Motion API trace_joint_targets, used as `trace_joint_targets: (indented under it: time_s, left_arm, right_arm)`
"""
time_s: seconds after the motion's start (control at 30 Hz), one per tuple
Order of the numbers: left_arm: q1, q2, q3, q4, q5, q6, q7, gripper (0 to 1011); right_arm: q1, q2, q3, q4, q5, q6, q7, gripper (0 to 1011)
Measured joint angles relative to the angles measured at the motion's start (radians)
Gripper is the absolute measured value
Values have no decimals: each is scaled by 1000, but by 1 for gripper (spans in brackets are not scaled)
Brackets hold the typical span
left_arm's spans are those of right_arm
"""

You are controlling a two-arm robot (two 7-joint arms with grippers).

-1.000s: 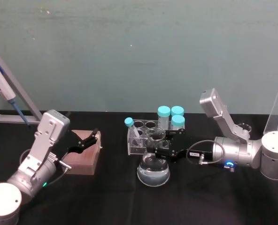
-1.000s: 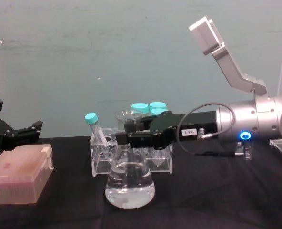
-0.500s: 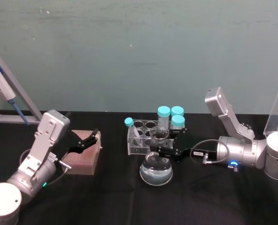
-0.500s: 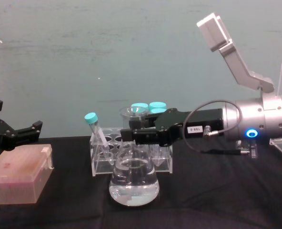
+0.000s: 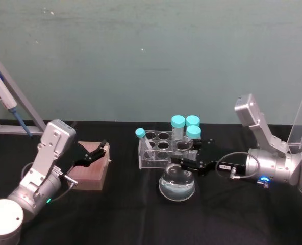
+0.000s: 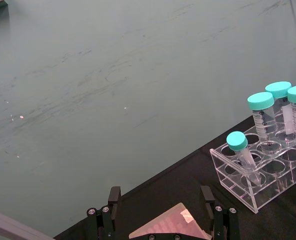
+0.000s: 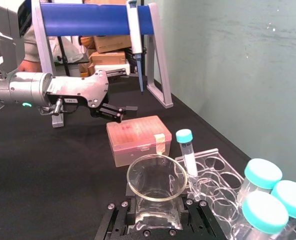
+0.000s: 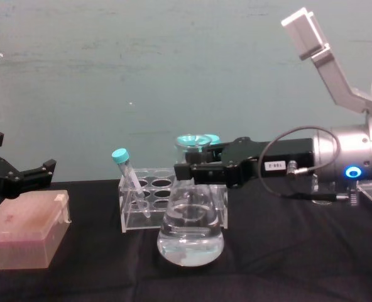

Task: Place the experimental apparatus aside using one hand.

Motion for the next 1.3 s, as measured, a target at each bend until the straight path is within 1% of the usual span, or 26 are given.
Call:
trace_joint_targets:
  time_s: [0.23,0.53,0.87,0.93,1.1,1.3]
  left_arm:
    - [0,0,0,0,0,0,0,1000]
    - [0,0,0,0,0,0,0,1000]
    - [0,0,0,0,0,0,0,1000]
    - [0,0,0,0,0,0,0,1000]
    - [0,0,0,0,0,0,0,1000]
    - [0,0,0,0,0,0,0,1000]
  right_arm:
    - [-36,49,9,-76,23,25,-19,451]
    - [-74,103,27,-141,55,46,-51,451]
    - [-111,142,44,-204,84,61,-80,451]
    - [-123,154,46,-226,89,65,-91,451]
    - [-137,170,47,-254,94,71,-102,451]
    - [-160,198,53,-295,97,80,-129,451]
